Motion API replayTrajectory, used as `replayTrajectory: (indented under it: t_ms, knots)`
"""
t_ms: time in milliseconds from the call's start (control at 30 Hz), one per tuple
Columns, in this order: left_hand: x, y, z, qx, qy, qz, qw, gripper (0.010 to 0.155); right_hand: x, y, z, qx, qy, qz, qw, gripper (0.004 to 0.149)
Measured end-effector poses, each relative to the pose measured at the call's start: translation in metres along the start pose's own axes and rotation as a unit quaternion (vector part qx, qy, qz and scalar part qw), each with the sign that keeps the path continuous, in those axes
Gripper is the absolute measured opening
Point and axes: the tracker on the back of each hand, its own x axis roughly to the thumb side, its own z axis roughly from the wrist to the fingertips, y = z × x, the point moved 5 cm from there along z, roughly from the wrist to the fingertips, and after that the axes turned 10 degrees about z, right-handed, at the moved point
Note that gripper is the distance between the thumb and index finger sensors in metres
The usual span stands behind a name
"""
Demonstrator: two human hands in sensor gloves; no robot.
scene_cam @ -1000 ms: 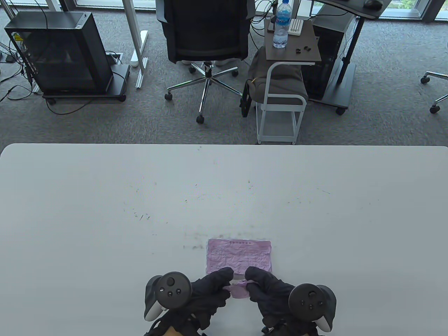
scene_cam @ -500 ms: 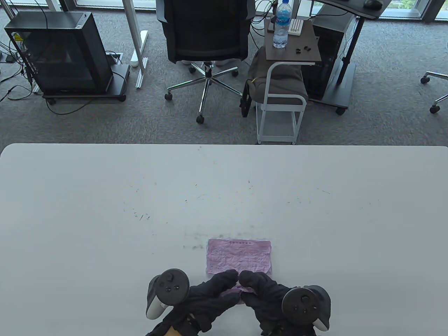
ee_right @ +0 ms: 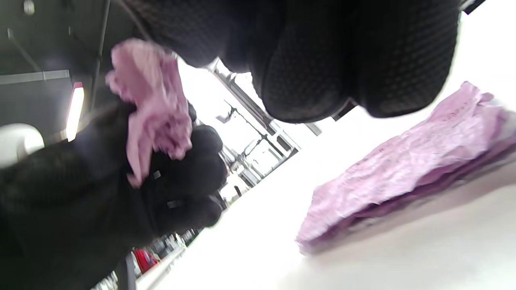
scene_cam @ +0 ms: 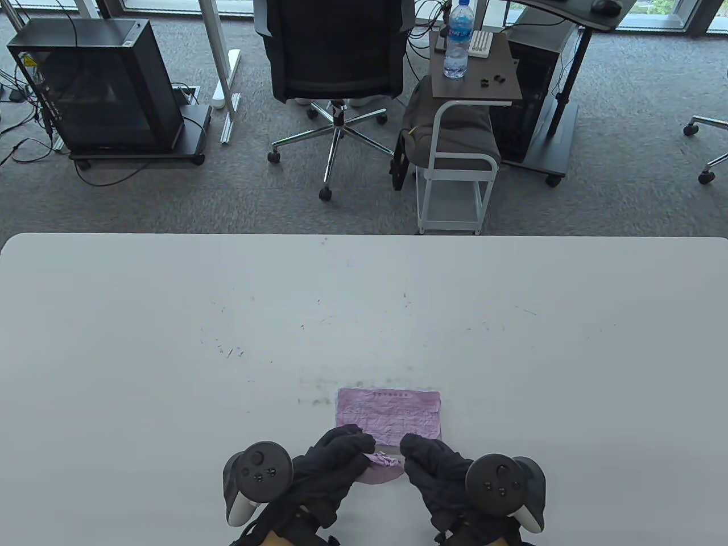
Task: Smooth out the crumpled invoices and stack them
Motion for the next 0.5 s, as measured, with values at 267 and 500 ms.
replayTrajectory:
  t_ms: [267, 500]
  knots:
    - [0.019, 0.004, 0.001, 0.008, 0.057, 0.081, 0.995, 0.043, 0.002, -0.019, 0.000, 0.083, -0.003, 0.115, 0.990, 0.066]
    - [0.014, -0.003, -0.001, 0.028, 0.039, 0.068, 0.997, 0.042, 0.007, -0.011, -0.001, -0.002, 0.016, 0.113, 0.993, 0.046]
